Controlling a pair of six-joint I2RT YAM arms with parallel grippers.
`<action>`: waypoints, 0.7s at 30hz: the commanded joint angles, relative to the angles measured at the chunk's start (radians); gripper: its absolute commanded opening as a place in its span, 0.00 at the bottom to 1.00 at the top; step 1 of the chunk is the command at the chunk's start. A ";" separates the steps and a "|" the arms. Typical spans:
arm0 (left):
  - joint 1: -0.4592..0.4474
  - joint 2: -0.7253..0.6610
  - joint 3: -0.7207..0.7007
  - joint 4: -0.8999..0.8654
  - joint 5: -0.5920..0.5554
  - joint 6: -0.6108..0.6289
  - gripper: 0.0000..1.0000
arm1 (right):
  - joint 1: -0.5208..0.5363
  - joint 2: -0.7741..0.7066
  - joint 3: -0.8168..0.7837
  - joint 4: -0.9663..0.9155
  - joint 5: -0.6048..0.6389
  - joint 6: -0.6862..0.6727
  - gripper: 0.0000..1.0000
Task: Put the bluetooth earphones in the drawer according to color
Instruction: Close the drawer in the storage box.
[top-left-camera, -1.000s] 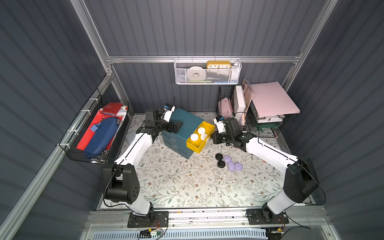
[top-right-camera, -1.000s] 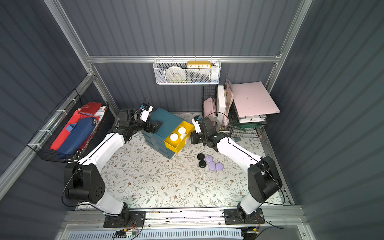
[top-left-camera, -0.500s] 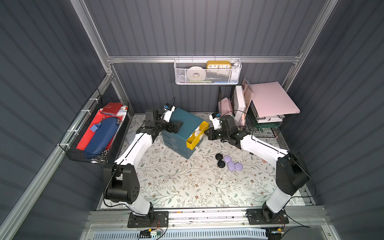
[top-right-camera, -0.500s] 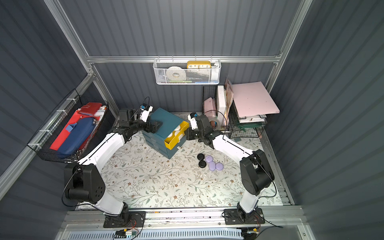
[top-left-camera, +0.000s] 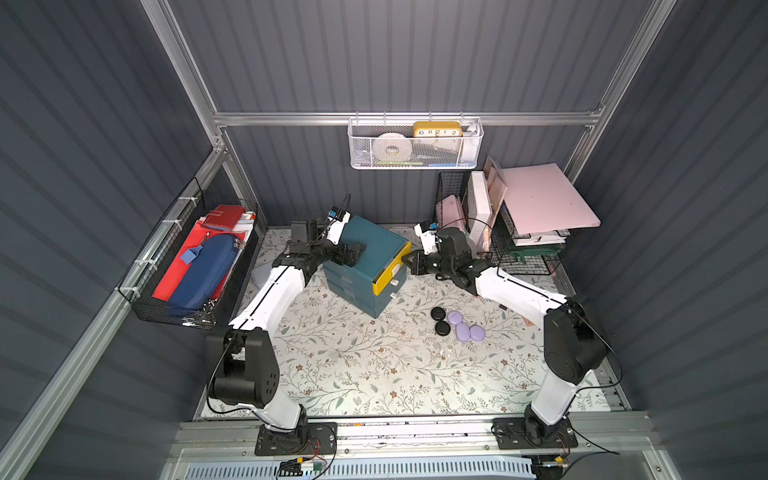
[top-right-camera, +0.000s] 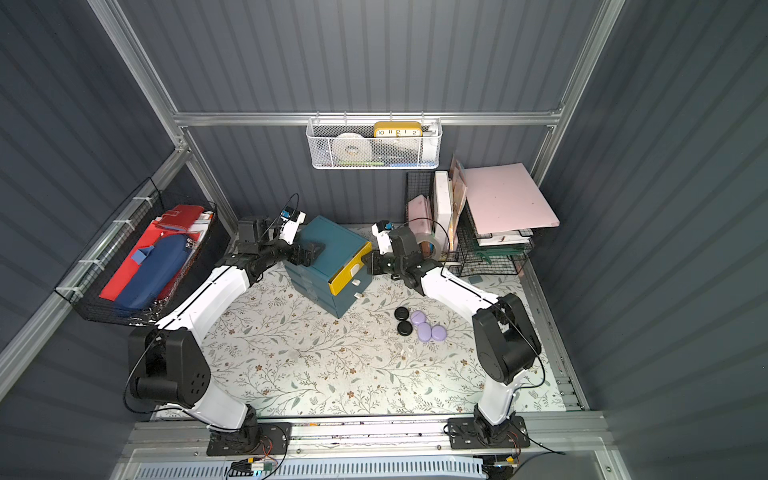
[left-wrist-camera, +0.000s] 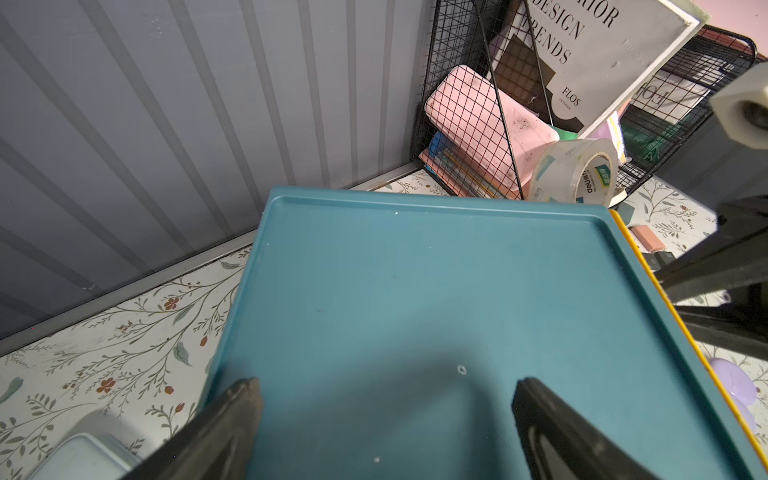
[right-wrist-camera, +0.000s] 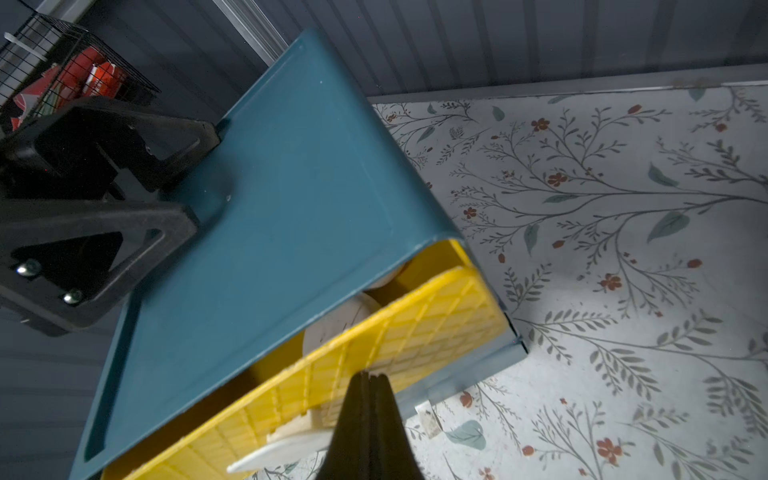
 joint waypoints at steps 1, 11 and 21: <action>0.006 0.059 -0.036 -0.173 -0.030 -0.045 0.99 | -0.001 0.022 0.031 0.044 -0.029 0.019 0.00; 0.005 0.059 -0.038 -0.173 -0.029 -0.045 0.99 | -0.002 0.018 0.022 0.053 -0.025 0.026 0.00; 0.005 0.057 -0.039 -0.175 -0.048 -0.042 0.99 | -0.025 -0.047 -0.061 0.050 -0.015 0.097 0.05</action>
